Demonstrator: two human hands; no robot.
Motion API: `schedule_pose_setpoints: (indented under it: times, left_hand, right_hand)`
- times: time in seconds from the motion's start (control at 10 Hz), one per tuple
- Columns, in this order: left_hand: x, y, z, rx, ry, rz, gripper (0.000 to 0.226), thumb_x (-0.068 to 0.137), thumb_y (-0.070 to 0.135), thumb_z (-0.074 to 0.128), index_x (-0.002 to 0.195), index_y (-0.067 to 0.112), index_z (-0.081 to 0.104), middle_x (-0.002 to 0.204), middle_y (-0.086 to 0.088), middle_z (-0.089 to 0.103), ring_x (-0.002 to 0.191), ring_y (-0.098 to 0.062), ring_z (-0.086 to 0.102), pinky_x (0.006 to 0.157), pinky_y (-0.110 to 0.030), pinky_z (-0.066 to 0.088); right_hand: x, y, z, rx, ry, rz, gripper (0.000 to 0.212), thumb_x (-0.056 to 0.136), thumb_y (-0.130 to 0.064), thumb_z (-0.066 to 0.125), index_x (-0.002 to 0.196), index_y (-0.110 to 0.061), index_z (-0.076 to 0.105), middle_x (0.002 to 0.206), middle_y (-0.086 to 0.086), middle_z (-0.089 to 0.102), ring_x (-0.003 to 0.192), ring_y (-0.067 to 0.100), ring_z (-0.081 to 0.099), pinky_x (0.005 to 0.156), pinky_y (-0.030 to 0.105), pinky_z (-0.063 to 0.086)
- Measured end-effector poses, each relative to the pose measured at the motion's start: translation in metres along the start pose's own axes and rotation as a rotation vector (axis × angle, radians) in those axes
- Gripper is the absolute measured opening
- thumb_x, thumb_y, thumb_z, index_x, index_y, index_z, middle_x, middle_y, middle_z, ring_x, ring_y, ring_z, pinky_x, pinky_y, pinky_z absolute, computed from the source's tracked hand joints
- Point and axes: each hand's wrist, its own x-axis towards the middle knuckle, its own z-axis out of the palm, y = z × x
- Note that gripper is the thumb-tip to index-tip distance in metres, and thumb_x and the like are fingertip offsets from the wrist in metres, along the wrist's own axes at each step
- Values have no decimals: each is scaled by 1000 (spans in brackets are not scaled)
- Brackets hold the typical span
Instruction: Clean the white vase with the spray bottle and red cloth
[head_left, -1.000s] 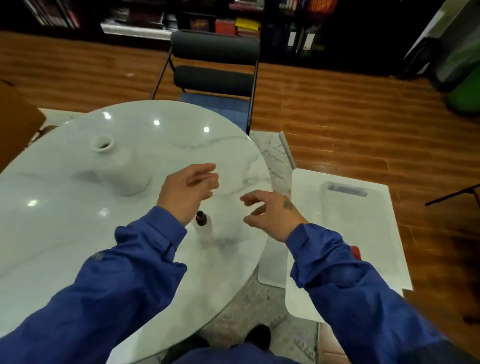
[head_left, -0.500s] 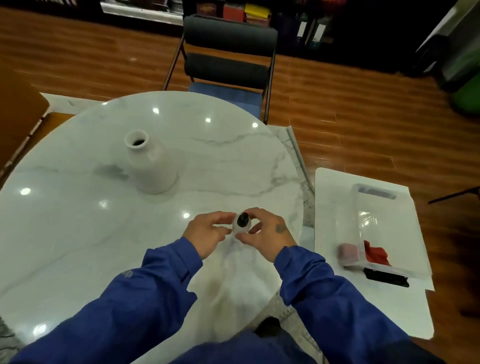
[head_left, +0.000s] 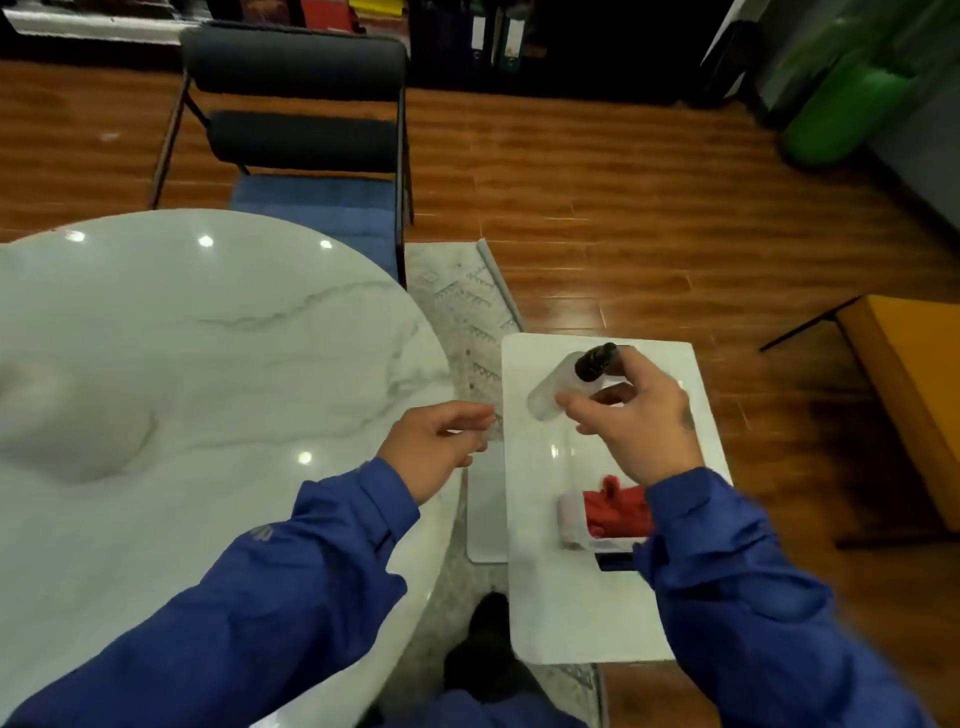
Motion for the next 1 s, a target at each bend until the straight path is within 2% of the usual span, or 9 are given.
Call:
schedule_pose_setpoints:
  times: [0.1,0.2,0.3,0.4,0.6,0.7,0.8,0.9,1.0]
  left_hand:
    - [30,-5,49,-2,-8,-58,32,85,5,64,106,29,66,113,-3,68,104,-22,65,85,-33,56]
    - [52,-10,82,7,14,-119,39,85,8,65,122,21,61,119,-7,64,104,-16,61,81,-29,54]
    - [67,-13,105,19,30,-169,49,83,13,69,130,22,55,118,-5,62,104,-16,60,81,-29,54]
    - [79,-17,119,38,68,-199,57,79,11,73,130,26,53,110,-4,63,100,-19,62,77,-31,57]
    - [89,-23,133,10,123,-193,61,76,0,72,128,27,55,87,-1,66,81,-24,66,68,-33,59]
    - [91,-24,134,-10,124,-194,60,76,-3,71,127,26,55,84,-2,65,79,-24,65,69,-38,60]
    - [91,-26,134,-38,131,-193,59,77,-3,71,125,27,55,83,-4,64,79,-25,65,70,-40,61]
    - [86,-25,133,-36,113,-208,61,77,-1,71,129,25,53,89,-6,64,87,-28,67,71,-38,60]
    - [89,-25,130,67,113,-187,61,76,8,74,129,30,51,99,-3,64,95,-27,66,78,-40,59]
  right_hand:
    - [25,43,-45,-36,32,45,36,71,-18,82,102,-25,66,85,-14,68,69,17,68,66,47,60]
    - [43,86,-61,-68,-12,121,38,70,-17,82,103,-25,66,91,-10,69,70,19,69,69,46,60]
    - [54,115,-54,-73,-72,177,39,72,-15,81,104,-27,64,99,-8,68,71,18,69,73,43,60]
    - [66,133,-38,-90,-120,194,39,72,-17,79,106,-27,62,107,-1,66,74,19,70,77,38,59]
    - [84,145,-12,-135,-185,192,41,74,-16,77,112,-20,64,110,0,64,77,20,68,81,34,56]
    - [88,145,-5,-194,-196,187,41,76,-17,76,116,-16,63,110,-1,61,76,17,65,77,25,49]
    - [91,146,-4,-195,-194,181,38,77,-15,75,113,-16,63,109,-2,60,74,16,64,75,22,45]
    - [86,149,-2,-219,-221,176,42,77,-15,75,117,-17,62,113,1,63,76,16,66,77,23,48]
    - [86,146,-4,-263,-222,211,53,76,-17,77,126,-19,59,120,1,62,82,18,67,85,29,52]
